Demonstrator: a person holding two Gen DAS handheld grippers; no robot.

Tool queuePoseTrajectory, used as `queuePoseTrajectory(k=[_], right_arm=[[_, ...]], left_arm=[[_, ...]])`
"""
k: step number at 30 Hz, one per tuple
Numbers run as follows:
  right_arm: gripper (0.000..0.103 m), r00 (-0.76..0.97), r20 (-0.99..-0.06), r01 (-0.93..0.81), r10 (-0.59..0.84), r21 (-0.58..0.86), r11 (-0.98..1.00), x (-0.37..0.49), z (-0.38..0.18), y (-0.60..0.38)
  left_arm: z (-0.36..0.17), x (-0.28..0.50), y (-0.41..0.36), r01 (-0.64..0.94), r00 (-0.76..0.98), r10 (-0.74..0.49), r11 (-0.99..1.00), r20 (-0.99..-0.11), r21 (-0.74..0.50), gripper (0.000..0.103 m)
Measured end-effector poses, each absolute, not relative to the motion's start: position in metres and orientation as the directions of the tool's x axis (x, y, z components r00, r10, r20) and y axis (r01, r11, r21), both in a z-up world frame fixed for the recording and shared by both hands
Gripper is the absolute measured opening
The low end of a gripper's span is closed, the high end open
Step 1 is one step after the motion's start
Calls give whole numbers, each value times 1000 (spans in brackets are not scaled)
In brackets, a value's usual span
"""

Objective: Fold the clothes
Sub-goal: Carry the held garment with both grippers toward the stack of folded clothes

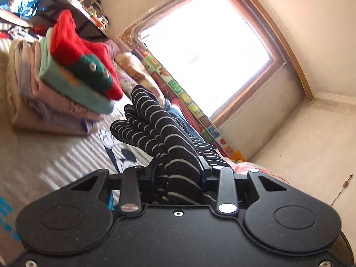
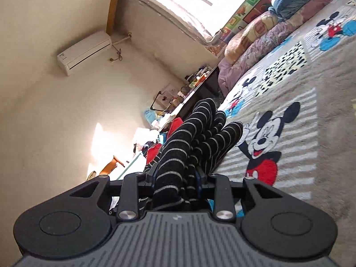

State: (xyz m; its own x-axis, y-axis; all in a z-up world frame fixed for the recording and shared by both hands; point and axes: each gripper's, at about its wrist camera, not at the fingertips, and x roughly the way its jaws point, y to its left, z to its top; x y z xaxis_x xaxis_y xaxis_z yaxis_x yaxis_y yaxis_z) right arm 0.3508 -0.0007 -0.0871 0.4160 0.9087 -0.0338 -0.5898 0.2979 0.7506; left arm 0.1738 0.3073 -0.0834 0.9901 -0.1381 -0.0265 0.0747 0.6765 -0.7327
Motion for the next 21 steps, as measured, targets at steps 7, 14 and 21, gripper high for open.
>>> queuePoseTrajectory(k=[7,14,21], right_arm=[[32,277,45,-701,960,693,169,416,-29,94],[32,150,132,-719,980,695,16,493,1,185],[32,51,196,-721,979,686,-100,528,-10,235]], left_arm=[[-36,210,379,50,994,30,712,102,-700,32],[-17,241,414,-50,963,208,764,172,-644,32],[-33,260,442,-78,955,240,770,174,-634,32]])
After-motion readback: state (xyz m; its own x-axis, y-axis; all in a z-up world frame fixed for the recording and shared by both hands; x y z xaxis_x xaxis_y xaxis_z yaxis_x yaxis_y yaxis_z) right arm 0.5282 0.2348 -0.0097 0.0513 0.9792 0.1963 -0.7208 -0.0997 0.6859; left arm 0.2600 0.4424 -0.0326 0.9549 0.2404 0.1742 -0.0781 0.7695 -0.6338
